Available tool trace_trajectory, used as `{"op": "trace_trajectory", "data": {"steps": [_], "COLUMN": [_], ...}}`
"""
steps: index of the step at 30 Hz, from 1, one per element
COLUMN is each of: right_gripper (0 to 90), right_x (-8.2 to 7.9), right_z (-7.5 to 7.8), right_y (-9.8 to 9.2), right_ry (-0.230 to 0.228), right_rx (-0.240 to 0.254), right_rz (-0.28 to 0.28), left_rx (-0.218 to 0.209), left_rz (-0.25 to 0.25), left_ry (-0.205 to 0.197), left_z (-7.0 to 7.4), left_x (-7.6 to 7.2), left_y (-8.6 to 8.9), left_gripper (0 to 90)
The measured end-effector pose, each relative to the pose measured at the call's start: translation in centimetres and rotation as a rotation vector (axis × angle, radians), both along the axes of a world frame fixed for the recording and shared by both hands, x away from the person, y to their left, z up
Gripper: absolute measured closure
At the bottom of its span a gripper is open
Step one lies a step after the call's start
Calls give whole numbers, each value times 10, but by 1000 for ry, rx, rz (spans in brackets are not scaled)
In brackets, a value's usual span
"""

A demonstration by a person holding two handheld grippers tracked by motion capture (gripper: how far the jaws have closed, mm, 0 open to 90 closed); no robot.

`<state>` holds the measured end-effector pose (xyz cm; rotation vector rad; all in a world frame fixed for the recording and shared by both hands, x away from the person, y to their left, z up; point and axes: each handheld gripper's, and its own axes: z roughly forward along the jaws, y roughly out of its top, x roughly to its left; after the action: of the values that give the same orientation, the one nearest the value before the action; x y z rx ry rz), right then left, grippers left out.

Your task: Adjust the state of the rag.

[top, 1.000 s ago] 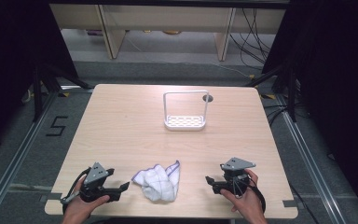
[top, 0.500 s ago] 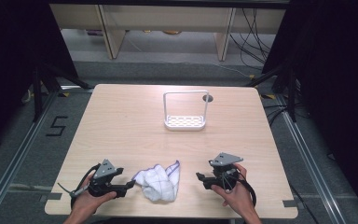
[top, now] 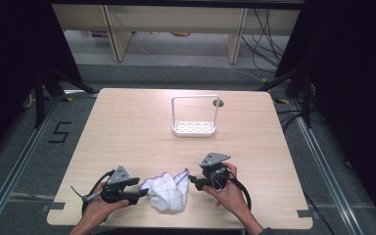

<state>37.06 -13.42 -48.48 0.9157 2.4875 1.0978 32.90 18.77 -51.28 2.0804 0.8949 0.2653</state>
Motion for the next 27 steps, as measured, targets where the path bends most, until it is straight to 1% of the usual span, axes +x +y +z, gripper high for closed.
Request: {"op": "trace_trajectory", "data": {"steps": [1,2,3,4,5,6,7,8,9,10,11,12,13,14,15,16,17,18,19,20,21,22,23,24,25,26,27], "right_gripper": [387,391,398,404,404,409,413,422,435,447,465,482,510,541,572,626,670,718,775,812,839,851,859,863,866,868,869], "right_x": [1,3,5,7,8,9,9,10,11,12,13,15,16,17,17,18,17,17,18,17,18,17,17,16,16,17,18], "right_z": [0,-3,-3,-6,-5,-7,-8,-7,-9,-9,-11,-14,-15,-18,-19,-19,-20,-20,-20,-19,-17,-16,-14,-8,-4,0,5], "right_y": [3,6,8,12,13,16,19,21,24,26,28,30,31,33,35,35,36,37,36,37,35,35,33,30,28,25,21], "right_ry": [19,14,25,21,48,26,34,49,47,60,64,54,79,82,99,107,111,105,78,80,67,60,57,75,70,50,30], "right_rx": [-7,-2,-13,-4,-17,-16,-18,-30,-28,-40,-44,-42,-54,-59,-51,-64,-48,-52,-54,-53,-59,-48,-37,-47,-25,-8,1], "right_rz": [6,13,23,25,32,31,33,31,33,35,35,55,57,57,58,69,68,63,82,81,92,90,99,70,80,80,75], "left_rx": [-4,-13,-9,-21,-34,-33,-10,-34,-42,-17,-35,-47,-32,-50,-41,-33,-50,-35,-57,-38,-39,-26,-23,-29,-38,-33,-51], "left_rz": [-6,-11,-14,-6,-5,-12,-32,-18,-20,-32,-24,-19,-26,-18,-26,-38,-38,-43,-39,-48,-44,-48,-53,-44,-40,-42,-34], "left_ry": [4,7,10,7,5,3,-6,-1,-9,-11,-13,-19,-29,-34,-36,-43,-48,-50,-55,-53,-60,-68,-74,-81,-94,-100,-108], "left_z": [0,-1,-1,-2,-2,-2,-2,-2,-2,-1,-1,-1,0,0,0,1,1,3,2,4,5,7,9,12,14,17,19], "left_x": [1,1,2,2,2,2,3,2,3,3,3,3,3,3,3,3,3,2,2,1,0,0,0,0,0,0,1], "left_y": [-1,-1,-1,-3,-4,-4,-2,-4,-4,-2,-3,-3,-1,-2,-1,0,-1,0,-2,-1,-1,0,1,2,3,5,5], "left_gripper": [472,491,507,525,539,559,582,602,629,659,688,714,751,773,795,811,831,854,864,870,874,877,880,881,881,882,883]}}
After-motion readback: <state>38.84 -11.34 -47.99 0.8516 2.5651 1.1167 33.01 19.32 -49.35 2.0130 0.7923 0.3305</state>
